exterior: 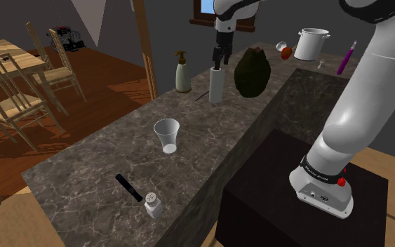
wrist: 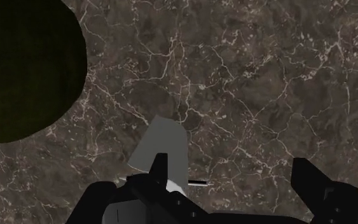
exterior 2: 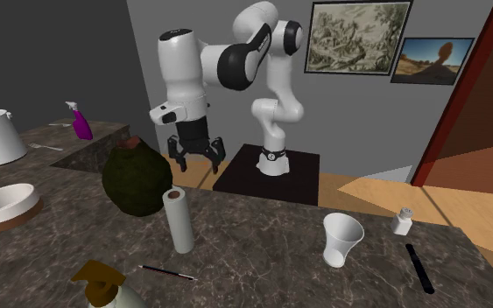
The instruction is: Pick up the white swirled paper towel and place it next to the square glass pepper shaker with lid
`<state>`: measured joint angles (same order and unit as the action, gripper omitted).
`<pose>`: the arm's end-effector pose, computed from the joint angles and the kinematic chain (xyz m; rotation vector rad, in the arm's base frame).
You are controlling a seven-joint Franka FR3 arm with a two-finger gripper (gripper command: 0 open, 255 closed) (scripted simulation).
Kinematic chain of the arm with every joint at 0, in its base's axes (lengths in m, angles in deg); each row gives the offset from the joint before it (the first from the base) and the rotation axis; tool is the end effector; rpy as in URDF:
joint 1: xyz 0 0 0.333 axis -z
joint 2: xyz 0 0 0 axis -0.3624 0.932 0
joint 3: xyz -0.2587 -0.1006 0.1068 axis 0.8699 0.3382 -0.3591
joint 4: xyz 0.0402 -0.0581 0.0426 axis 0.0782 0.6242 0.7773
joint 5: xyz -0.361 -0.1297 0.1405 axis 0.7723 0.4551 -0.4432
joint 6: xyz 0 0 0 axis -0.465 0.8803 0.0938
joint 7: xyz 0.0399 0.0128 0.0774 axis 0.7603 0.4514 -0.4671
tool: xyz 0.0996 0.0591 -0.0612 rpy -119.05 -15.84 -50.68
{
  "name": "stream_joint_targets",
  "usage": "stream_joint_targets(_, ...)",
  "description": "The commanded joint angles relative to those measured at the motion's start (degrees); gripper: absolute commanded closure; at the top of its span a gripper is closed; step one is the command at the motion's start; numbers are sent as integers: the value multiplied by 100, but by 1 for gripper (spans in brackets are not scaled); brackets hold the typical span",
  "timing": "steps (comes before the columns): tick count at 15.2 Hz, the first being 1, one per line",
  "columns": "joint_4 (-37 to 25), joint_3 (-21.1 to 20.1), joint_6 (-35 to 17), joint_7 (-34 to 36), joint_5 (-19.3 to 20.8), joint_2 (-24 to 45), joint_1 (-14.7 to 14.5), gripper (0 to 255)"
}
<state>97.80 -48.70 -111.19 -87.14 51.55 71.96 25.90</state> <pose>0.5742 -0.1206 0.4285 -3.0949 -0.2159 0.0131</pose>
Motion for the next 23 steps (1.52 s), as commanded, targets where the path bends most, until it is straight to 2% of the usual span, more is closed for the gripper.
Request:
stream_joint_targets(1,-447,27,-34,-72,-40,458,37,0)
stream_joint_targets(7,-1925,85,57,-294,-170,1781,223,0)
stream_joint_targets(15,-1528,68,-469,-315,-199,1912,218,0)
stream_joint_targets(22,-1530,68,-468,-315,-199,1913,219,0)
stream_joint_targets(23,-1530,68,-468,-315,-199,1913,219,255)
